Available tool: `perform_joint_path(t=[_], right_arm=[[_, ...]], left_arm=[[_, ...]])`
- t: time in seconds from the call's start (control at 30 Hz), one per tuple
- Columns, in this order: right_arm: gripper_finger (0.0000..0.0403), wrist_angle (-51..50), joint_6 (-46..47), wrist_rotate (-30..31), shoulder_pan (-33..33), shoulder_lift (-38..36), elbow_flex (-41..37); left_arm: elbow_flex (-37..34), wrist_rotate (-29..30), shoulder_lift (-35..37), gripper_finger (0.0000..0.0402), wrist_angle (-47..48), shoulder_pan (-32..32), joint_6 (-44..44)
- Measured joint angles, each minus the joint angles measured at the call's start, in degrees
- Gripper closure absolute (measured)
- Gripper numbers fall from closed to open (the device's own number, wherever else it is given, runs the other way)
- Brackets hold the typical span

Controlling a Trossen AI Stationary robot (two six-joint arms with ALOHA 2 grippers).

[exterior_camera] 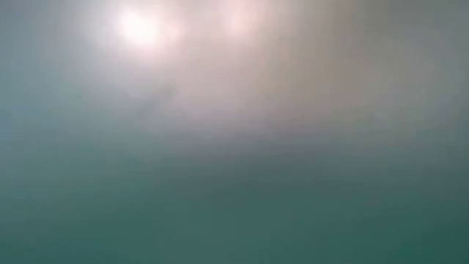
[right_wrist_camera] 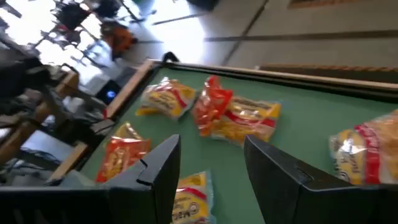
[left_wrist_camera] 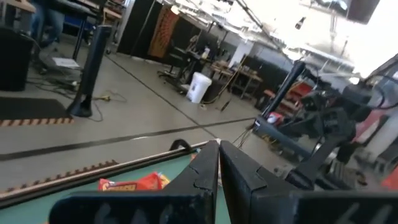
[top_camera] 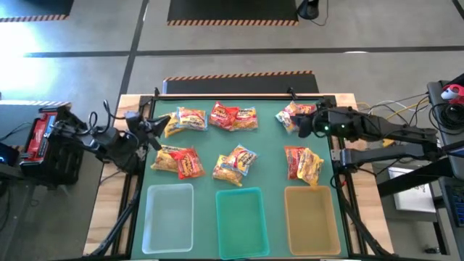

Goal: Sort Maruchan noodles
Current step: Put the blue noodle pack into the yellow bin

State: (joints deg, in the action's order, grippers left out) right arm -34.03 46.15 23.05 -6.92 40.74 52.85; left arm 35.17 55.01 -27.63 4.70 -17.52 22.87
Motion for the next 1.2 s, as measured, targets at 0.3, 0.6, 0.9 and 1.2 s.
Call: perform_joint_path(t=[0.3, 0.6, 0.9, 1.2], right_arm=[[0.0237, -8.2, -0.8, -2.6, -0.3, 12.1, 7.4], [0.0236, -21.1, -0.7, -5.6, -4.5, 21.9, 11.6], [0.0236, -6.6, -4.6, -20.2, -6.8, 27.1, 7.1], [0.0236, 8.8, -3.6, -34.8, -6.9, 34.3, 0.0]], left_arm=[[6.6, 4.3, -8.7, 0.0402, 8.1, 2.7, 3.7], [8.2, -13.9, -16.9, 0.0402, 17.7, 14.5, 18.3], [10.9, -34.2, -30.2, 0.0402, 17.3, 23.9, 18.9], [14.9, -46.1, -42.7, 0.0402, 17.2, 25.8, 15.2]])
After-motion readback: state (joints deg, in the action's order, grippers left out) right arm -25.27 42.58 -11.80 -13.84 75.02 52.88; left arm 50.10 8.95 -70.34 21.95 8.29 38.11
